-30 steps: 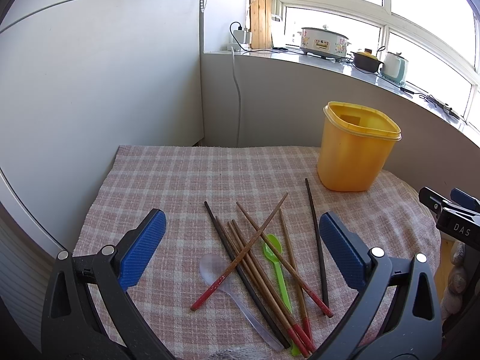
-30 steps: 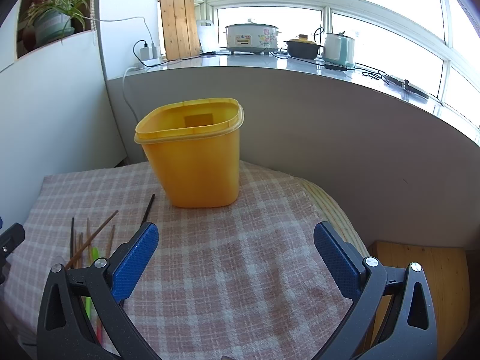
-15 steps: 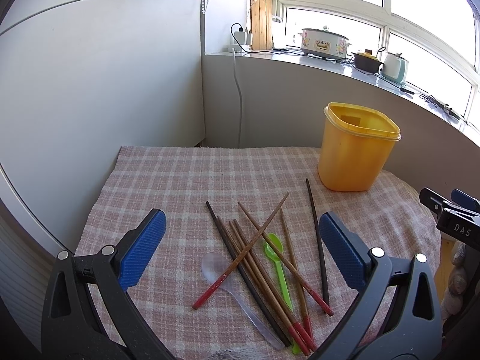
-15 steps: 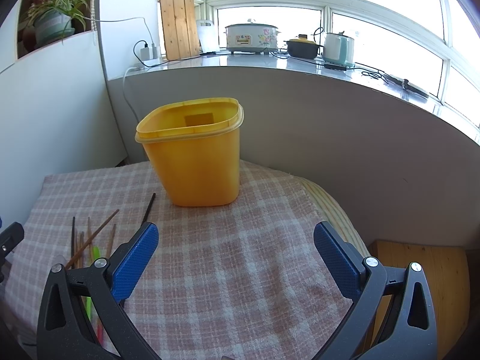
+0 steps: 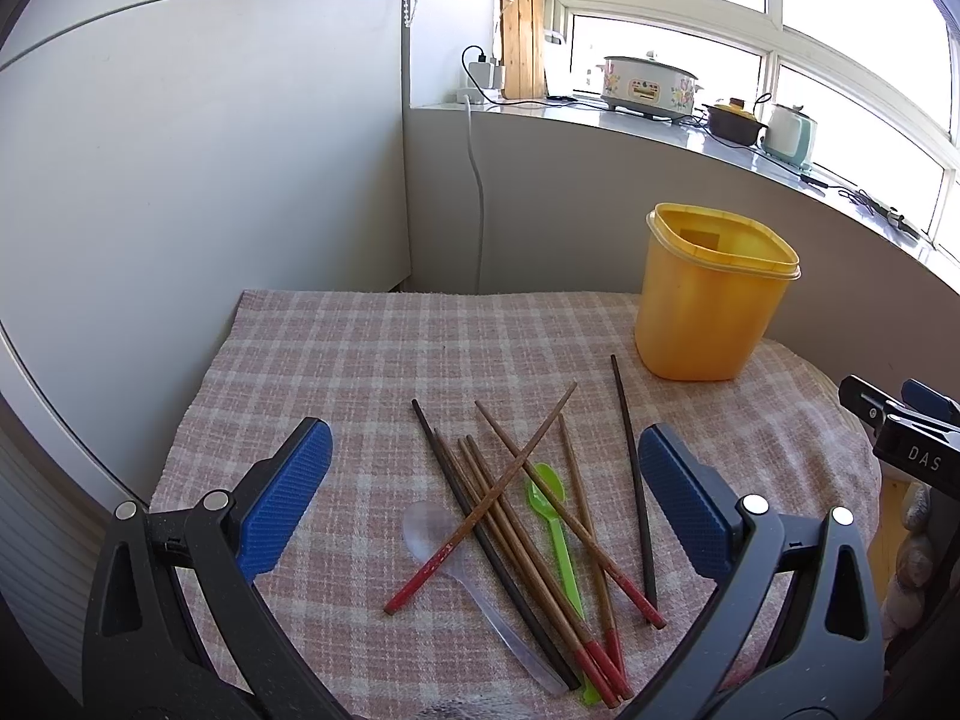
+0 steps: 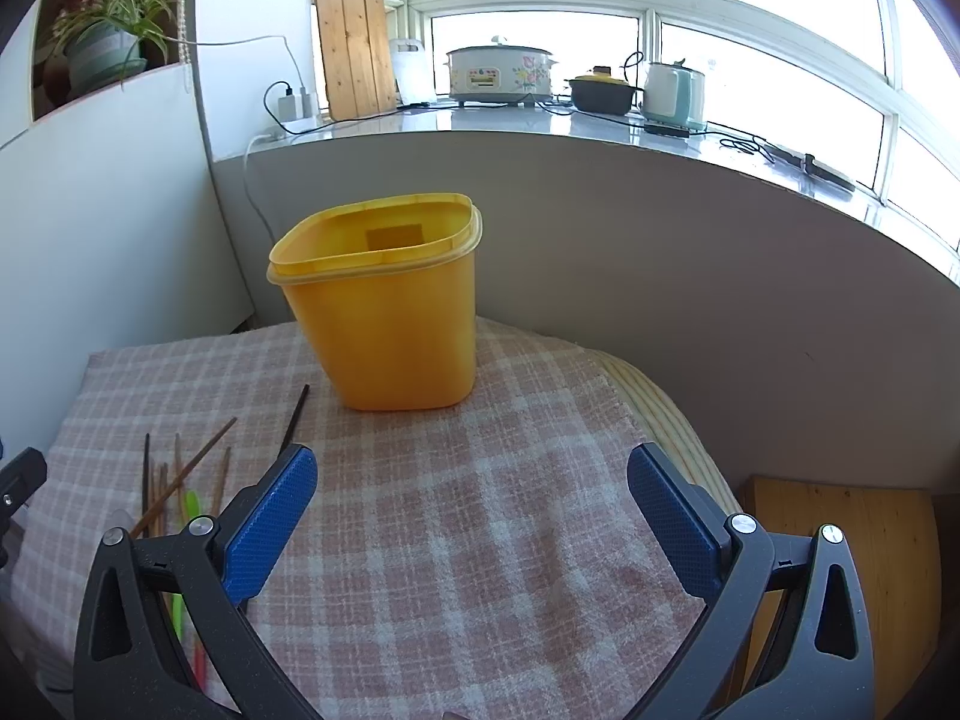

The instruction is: Organize utensils

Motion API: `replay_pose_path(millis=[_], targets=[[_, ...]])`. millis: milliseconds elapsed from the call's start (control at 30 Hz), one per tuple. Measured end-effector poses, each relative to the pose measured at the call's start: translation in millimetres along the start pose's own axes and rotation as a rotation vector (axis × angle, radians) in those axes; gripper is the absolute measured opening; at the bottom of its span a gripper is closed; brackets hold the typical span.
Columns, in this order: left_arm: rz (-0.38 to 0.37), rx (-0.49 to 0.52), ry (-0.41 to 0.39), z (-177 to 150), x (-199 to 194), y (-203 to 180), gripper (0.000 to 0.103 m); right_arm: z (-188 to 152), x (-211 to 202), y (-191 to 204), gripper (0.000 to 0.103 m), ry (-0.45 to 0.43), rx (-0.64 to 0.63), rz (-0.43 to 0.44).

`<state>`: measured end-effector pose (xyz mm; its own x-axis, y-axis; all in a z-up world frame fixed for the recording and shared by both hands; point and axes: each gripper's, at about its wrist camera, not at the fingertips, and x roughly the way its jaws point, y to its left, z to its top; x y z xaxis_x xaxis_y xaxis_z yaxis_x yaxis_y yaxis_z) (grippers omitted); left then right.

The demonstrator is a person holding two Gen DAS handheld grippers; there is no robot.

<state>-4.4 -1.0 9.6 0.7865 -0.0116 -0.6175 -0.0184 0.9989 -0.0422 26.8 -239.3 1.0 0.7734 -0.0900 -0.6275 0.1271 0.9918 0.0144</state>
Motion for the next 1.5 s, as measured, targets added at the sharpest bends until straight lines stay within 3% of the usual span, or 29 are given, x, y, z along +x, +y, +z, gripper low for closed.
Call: replay_pose_path(millis=[500,833,967,1233,1300,1367,1400,1500], targets=[[0.004,-0.006,0.015,-2.4,5.7,2.7,0.103,-0.2,6.5,1.7,0.102,0.018,-0.002,0.006],[0.004,0.007,0.060,-8.7,25.1,18.8,0.103,-6.8,23.1,9.0,0.102,0.073,0.005,0.084],[-0.009,0.061,0.089,-13.0,37.5,19.1,0.090,-12.6,33.6,12.1,0.102,0.085,0.034,0.218],[-0.198,0.138,0.255,-18.7,72.9,11.7,0.060,-18.6,66.0,37.7,0.102,0.236,-0.006,0.337],[-0.241,0.142,0.308,-19.2,83.2,9.9,0.055,-20.1,76.6,42.5,0.096,0.293,0.004,0.386],[-0.264,0.147,0.342,-19.0,92.8,9.5,0.051,-21.8,88.4,48.2,0.080,0.354,0.009,0.418],[-0.269,0.154,0.358,-18.5,97.1,8.9,0.045,-22.7,93.3,51.3,0.076,0.380,0.007,0.427],[-0.275,0.160,0.400,-18.0,111.2,10.8,0.042,-24.8,102.3,63.0,0.069,0.419,-0.012,0.439]])
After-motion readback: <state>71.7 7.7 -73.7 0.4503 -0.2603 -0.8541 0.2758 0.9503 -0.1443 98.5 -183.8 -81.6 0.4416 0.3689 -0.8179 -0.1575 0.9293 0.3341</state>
